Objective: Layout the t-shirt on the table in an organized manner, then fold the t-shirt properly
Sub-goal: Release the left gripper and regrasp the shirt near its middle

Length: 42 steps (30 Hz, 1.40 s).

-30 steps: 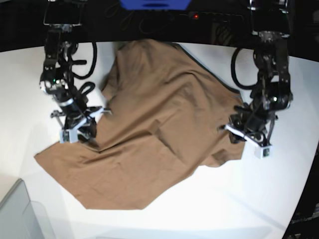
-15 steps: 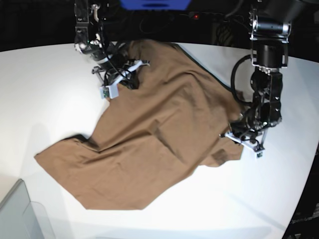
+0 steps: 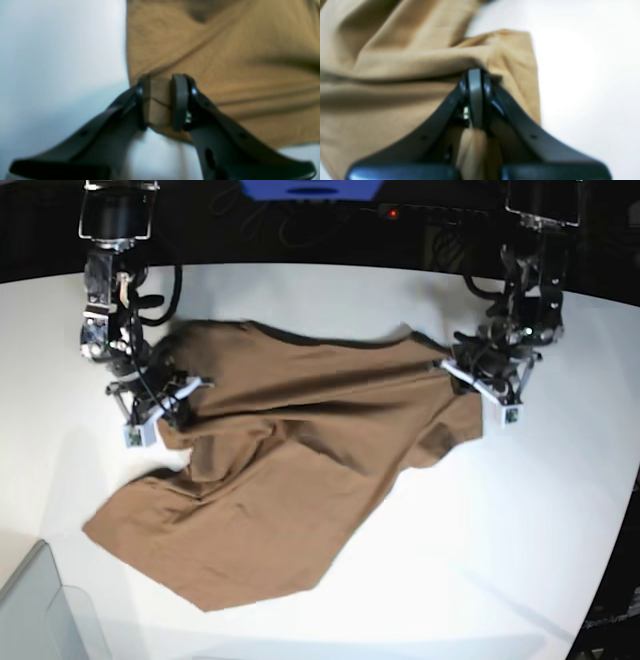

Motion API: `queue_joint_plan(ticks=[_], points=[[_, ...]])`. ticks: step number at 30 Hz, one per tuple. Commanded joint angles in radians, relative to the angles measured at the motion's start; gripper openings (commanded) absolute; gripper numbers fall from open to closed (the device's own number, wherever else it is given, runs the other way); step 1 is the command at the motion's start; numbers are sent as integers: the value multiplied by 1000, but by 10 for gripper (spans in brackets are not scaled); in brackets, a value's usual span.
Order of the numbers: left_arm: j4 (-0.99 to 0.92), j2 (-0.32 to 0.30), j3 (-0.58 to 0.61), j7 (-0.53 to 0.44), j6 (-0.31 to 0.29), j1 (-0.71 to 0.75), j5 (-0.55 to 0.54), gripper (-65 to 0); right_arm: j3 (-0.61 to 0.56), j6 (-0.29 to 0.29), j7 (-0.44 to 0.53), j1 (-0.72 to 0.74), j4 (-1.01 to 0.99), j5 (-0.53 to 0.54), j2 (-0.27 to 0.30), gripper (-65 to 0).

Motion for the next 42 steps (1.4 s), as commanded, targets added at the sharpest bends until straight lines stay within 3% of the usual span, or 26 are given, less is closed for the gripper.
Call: queue_joint_plan(ticks=[1,8,14,18,24,27,32,37,42], points=[[54,16,6,85,7,47,-6,-501,3,-19,-10,29,-12,-25,17,-650],[402,84,2,164,7,103,-98,-501,9,-19,-9,141,-12,-24,19,-650],[394,85,3,161,8,-55,-130,-501,63,-19,-16,44,250,-19,3,-650],[230,116,6,161,8,-233,-135,-501,61,-19,-18,-105,416,-21,-76,-650],[-126,217,8,161,8,-542,-130,-501,14,-17,-18,-283,457,-25,-219,-650],[-314,257,43,141,8,-672,-110,-501,-80,-17,-9,-327,445,-25,-222,-650],[-618,299,282,-47,8,-812,17,-501,-205,-17,-16,-339,445,-25,-207,-650],[-792,331,404,-229,8,-827,57,-501,-241,-17,-16,-339,443,-25,-207,-650],[-902,325,473,-301,7,-827,57,-501,-216,-17,-12,-325,371,-27,-184,-650]])
